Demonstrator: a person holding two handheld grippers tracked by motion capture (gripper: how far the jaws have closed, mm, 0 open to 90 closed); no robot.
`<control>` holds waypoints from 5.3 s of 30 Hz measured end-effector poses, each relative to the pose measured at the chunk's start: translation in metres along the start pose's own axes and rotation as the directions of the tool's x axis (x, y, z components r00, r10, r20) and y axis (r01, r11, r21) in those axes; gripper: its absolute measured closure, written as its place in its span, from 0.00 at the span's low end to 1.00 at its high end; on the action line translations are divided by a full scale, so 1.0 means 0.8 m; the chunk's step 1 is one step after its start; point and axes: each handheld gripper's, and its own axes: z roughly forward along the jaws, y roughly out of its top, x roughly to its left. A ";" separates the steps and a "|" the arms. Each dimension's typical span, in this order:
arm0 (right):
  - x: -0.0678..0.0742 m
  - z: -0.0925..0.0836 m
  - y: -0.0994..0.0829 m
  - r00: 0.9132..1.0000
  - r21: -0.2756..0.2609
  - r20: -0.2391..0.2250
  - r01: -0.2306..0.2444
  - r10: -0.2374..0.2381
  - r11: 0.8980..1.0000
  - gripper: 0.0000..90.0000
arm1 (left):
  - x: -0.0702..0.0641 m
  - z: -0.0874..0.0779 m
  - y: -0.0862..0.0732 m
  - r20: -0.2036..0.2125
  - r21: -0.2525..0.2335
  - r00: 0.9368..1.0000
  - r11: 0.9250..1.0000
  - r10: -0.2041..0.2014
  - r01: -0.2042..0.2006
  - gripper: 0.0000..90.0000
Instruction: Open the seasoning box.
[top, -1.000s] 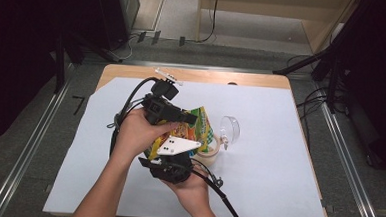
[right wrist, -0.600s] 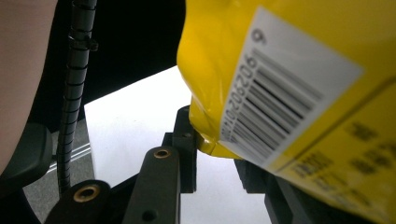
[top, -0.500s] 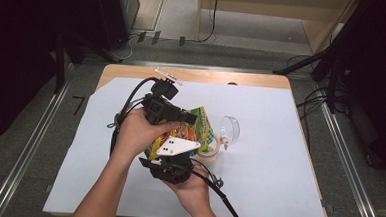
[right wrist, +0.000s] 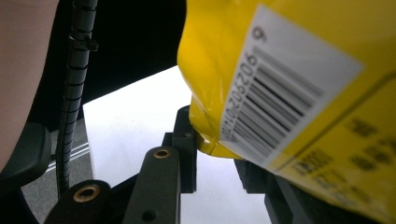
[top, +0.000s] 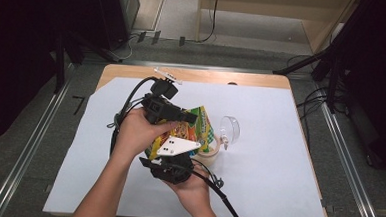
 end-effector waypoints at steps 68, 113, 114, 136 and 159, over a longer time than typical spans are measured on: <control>-0.001 0.002 -0.004 1.000 -0.014 0.000 -0.020 0.020 1.000 0.82 | -0.002 0.005 0.000 -0.010 0.010 1.000 1.000 0.005 -0.005 0.89; -0.009 0.001 -0.004 0.999 -0.030 0.015 -0.037 0.038 0.999 0.79 | -0.011 0.005 0.002 -0.040 -0.004 0.999 0.999 0.036 -0.036 0.89; -0.009 0.001 -0.003 0.999 -0.030 0.016 -0.033 0.034 0.999 0.79 | -0.010 0.004 0.003 -0.035 -0.003 0.999 0.999 0.035 -0.035 0.89; -0.016 0.003 0.005 0.998 0.005 0.047 -0.053 0.053 0.999 0.79 | 0.010 0.013 0.016 0.023 0.028 1.000 1.000 0.014 -0.014 0.88; -0.012 0.004 0.002 0.996 -0.016 0.062 -0.058 0.059 0.998 0.78 | 0.005 0.013 0.015 0.005 0.027 1.000 0.999 0.031 -0.031 0.89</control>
